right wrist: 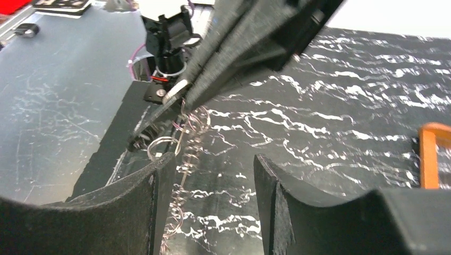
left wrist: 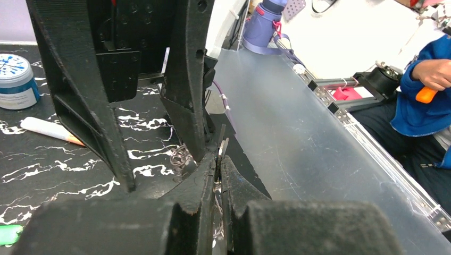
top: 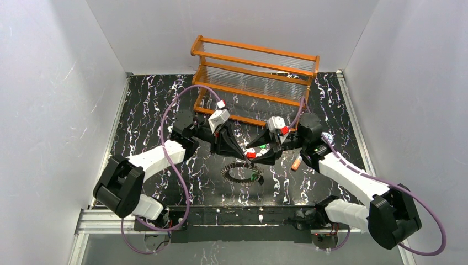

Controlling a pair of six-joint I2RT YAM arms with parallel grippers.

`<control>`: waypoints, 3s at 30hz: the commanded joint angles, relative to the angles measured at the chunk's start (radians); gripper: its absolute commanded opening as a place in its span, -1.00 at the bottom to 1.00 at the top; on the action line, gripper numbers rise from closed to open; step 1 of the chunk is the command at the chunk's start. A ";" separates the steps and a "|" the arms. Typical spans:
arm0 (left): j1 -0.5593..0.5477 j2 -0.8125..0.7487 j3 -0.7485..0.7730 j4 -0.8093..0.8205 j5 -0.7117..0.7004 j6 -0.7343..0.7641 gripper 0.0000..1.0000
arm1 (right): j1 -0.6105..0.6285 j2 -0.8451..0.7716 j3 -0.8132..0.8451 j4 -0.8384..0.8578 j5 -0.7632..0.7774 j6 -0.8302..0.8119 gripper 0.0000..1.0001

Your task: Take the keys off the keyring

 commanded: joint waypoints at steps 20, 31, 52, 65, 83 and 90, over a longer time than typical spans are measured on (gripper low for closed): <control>-0.021 -0.022 0.024 0.040 0.030 0.033 -1.00 | 0.108 0.084 0.107 -0.018 -0.081 -0.070 -0.21; -0.020 -0.104 -0.023 0.043 0.034 0.050 -1.00 | 0.097 0.096 0.111 -0.114 -0.041 -0.109 -0.97; 0.048 -0.256 -0.152 0.033 -0.222 0.126 -1.00 | 0.067 0.061 0.118 -0.204 -0.032 -0.138 -0.97; 0.039 -0.378 -0.315 0.047 -0.488 0.030 -1.00 | 0.066 0.074 0.108 -0.157 0.000 -0.065 -0.97; -0.036 -0.538 -0.174 -0.895 -1.052 0.370 -0.17 | 0.113 -0.011 0.144 -0.419 0.445 0.024 -0.97; -0.153 -0.528 -0.243 -0.809 -1.102 0.289 -0.21 | 0.141 -0.036 0.137 -0.416 0.523 0.049 -0.97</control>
